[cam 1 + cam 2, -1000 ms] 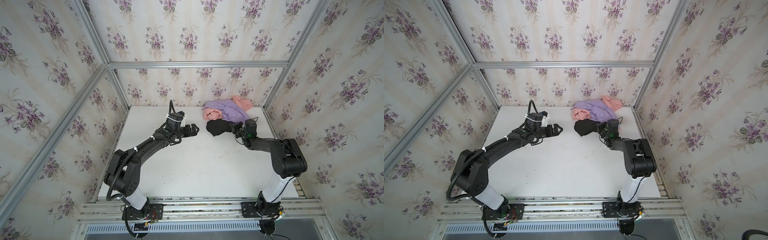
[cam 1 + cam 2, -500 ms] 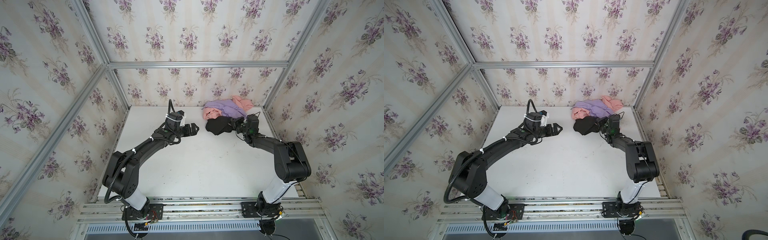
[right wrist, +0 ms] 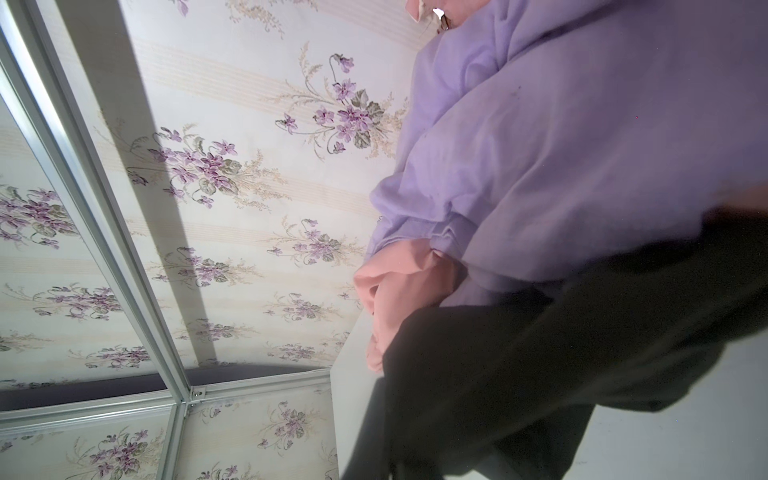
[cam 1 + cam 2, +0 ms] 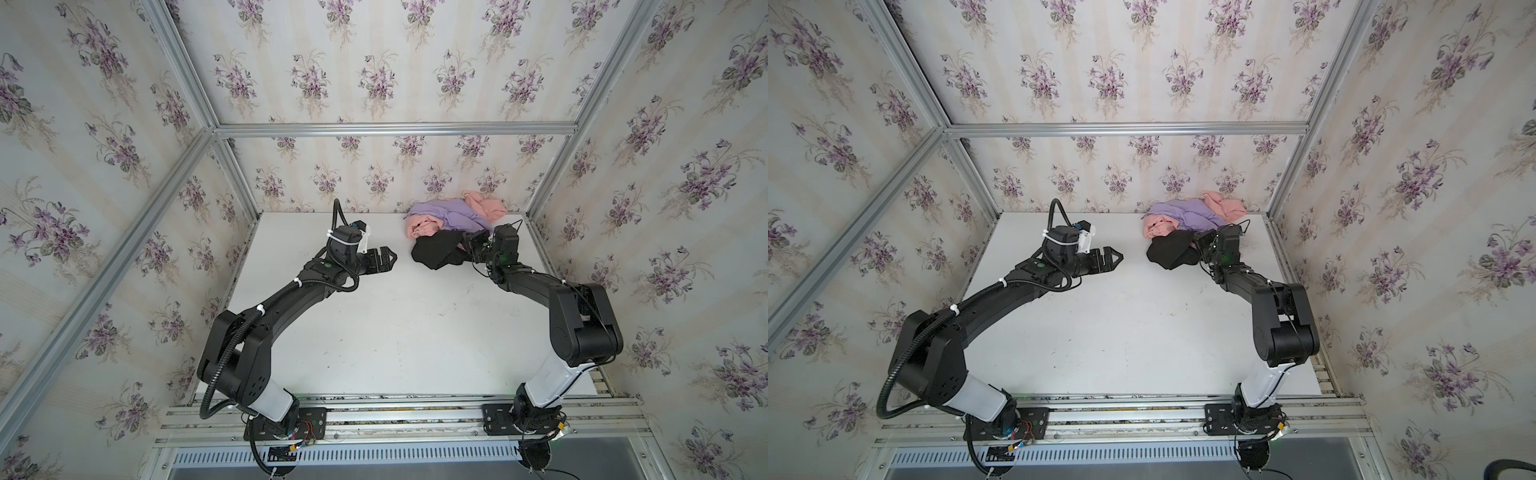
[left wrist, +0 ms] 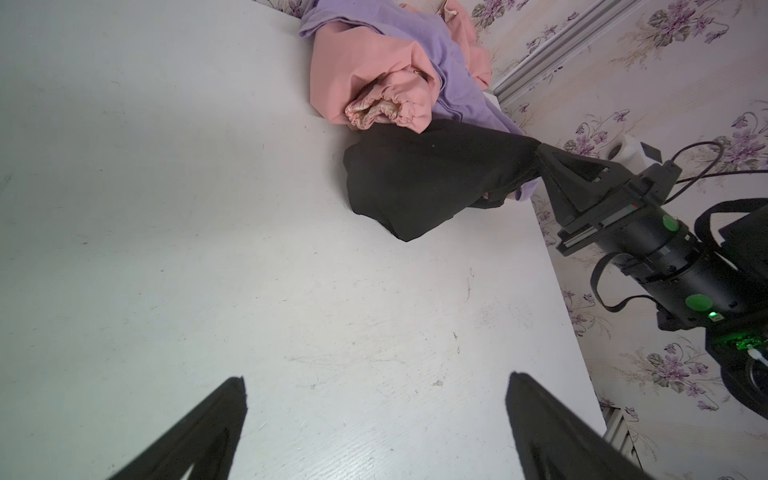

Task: Pick out a specific cloth from the pile
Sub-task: 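Close the right gripper on the black garment's edge at the pile, then lift the black garment with the right gripper up off the pile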

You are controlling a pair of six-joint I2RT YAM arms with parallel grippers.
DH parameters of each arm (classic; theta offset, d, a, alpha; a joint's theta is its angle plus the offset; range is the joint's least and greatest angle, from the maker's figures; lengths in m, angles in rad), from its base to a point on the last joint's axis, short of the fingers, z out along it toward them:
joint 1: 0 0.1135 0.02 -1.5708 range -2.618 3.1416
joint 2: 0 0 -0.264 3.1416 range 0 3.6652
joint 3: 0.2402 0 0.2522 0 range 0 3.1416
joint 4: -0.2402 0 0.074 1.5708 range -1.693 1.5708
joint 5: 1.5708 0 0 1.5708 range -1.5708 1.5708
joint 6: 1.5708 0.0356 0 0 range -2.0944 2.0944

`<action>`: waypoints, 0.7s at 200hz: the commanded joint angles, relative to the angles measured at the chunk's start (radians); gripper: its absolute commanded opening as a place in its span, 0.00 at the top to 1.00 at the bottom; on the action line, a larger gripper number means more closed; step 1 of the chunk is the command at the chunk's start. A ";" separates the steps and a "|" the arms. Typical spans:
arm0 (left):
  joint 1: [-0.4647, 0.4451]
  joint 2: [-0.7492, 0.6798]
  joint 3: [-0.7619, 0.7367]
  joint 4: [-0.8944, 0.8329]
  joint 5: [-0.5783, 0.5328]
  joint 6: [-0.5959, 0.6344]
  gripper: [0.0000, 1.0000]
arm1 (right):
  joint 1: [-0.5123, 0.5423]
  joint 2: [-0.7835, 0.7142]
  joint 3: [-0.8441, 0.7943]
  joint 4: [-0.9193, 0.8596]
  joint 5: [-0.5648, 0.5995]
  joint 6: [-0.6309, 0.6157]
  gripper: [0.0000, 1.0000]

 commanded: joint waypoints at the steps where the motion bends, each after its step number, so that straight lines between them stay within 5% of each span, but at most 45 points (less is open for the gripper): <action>1: 0.000 -0.002 -0.002 0.013 0.016 0.003 0.00 | 0.002 -0.015 0.021 0.046 0.010 -0.013 1.00; 140: 0.000 -0.021 -0.010 0.031 0.056 -0.015 0.00 | 0.002 -0.049 0.065 0.008 0.024 -0.021 1.00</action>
